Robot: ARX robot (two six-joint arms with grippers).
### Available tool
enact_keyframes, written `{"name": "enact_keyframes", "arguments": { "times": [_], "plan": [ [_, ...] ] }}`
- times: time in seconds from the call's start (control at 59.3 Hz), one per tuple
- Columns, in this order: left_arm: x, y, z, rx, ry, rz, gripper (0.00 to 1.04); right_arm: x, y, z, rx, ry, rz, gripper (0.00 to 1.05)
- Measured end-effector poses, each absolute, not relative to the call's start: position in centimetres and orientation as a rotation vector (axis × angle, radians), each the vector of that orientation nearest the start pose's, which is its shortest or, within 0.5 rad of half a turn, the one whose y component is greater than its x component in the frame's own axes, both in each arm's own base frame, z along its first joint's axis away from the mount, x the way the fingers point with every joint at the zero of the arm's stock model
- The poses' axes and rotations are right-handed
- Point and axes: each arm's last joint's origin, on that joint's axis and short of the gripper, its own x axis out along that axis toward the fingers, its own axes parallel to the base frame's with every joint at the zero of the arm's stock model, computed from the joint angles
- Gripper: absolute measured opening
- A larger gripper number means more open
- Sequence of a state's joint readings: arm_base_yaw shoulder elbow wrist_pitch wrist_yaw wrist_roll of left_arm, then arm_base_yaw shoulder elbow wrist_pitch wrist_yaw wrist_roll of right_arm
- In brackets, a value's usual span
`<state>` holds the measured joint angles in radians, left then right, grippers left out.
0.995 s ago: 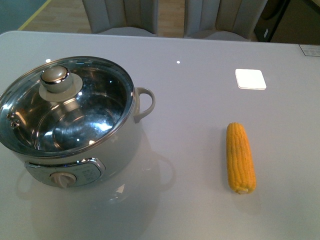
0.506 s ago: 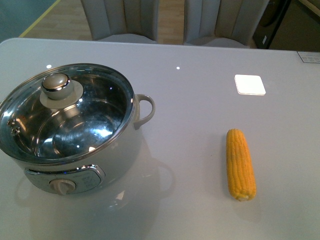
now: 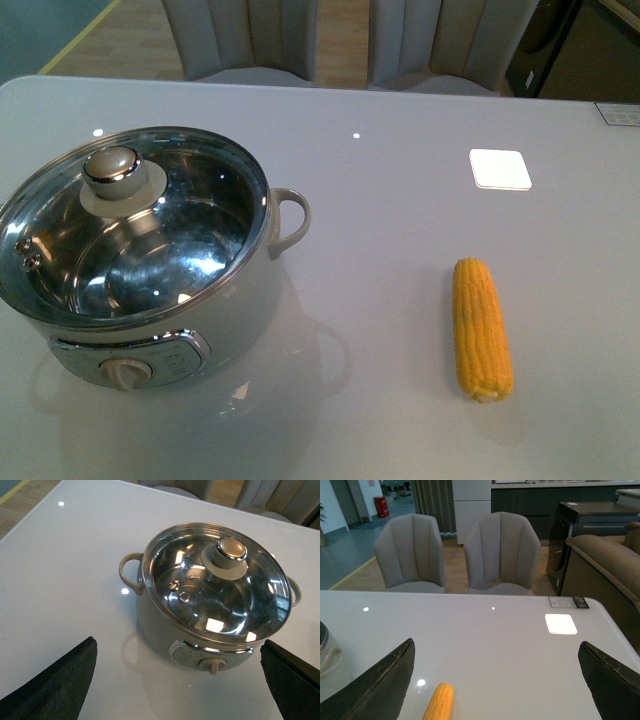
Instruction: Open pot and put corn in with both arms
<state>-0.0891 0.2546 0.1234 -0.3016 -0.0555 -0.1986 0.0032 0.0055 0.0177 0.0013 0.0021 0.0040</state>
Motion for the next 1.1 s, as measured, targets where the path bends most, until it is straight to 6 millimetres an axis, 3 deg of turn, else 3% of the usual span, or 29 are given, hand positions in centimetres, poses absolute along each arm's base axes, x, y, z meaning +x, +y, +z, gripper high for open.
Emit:
{"name": "enact_keyframes", "arguments": {
  "times": [0.169,0.405,0.556,0.742,0.911,1.096],
  "plan": [
    [12.3,-1.4,16.9,-0.171,0.378,-0.030,0.98,9.7,0.0,16.9,0.004,-0.014,0.001,0.96],
    [18.6,-3.6,17.6,-0.125,0.319,-0.109,0.98,9.7,0.0,16.9,0.004,-0.014,0.001,0.96],
    [23.2,-5.1,15.8,-0.077,0.311,-0.145,0.98,9.7,0.0,16.9,0.004,-0.014,0.001,0.96],
    [27.0,-5.9,13.1,-0.029,0.341,-0.135,0.98,9.7,0.0,16.9,0.004,-0.014,0.001,0.96],
    [28.7,-6.3,11.2,0.004,0.332,-0.127,0.98,9.7,0.0,16.9,0.004,-0.014,0.001,0.96],
    [29.1,-6.6,9.0,0.018,0.345,-0.121,0.98,9.7,0.0,16.9,0.004,-0.014,0.001,0.96]
  ]
}}
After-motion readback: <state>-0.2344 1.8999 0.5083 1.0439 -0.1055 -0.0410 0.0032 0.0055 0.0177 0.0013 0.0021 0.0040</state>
